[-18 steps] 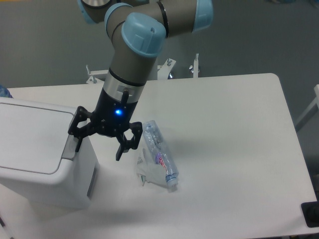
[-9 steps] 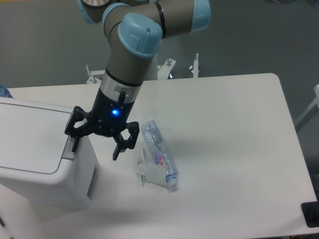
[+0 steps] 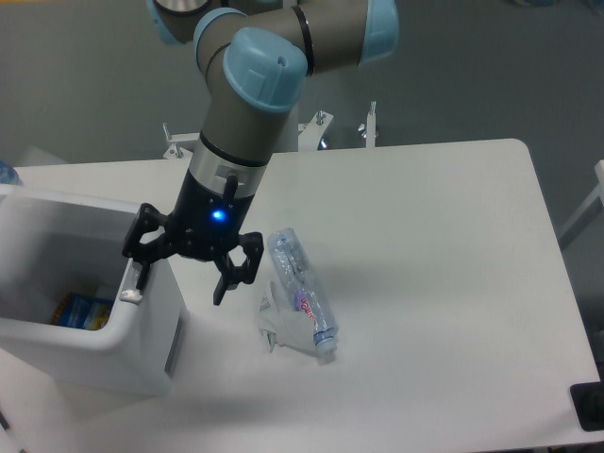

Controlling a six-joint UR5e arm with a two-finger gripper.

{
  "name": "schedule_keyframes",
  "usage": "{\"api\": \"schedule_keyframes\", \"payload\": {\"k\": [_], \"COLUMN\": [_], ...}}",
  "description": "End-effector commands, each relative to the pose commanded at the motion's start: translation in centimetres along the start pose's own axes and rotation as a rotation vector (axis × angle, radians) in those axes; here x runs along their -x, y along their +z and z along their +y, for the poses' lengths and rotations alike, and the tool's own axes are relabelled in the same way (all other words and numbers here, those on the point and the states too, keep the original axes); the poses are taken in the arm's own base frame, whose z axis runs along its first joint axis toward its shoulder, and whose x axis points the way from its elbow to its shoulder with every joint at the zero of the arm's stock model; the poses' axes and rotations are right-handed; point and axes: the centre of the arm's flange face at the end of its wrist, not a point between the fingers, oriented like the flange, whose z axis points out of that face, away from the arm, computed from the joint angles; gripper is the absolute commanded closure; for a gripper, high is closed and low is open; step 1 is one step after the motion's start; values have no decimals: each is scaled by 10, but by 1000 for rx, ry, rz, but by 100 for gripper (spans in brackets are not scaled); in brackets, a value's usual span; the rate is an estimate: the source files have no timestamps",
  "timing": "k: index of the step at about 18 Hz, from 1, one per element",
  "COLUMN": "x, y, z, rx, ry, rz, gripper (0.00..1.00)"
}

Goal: Open the trash can

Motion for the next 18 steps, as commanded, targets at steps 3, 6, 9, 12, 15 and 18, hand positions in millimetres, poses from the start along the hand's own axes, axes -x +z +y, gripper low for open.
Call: {"api": "schedule_keyframes", "payload": {"k": [3, 6, 9, 12, 15, 18], "x": [-1, -2, 2, 35, 80, 120], "y": [-1, -5, -13, -34, -57, -69], "z": [0, -2, -7, -14, -20, -15], "rx": [-1, -9, -31, -68, -109, -116], "ry": [2, 7, 9, -19, -64, -45], "rz": [0, -2, -9, -38, -79, -110], "gripper": [0, 0, 0, 0, 0, 0]}}
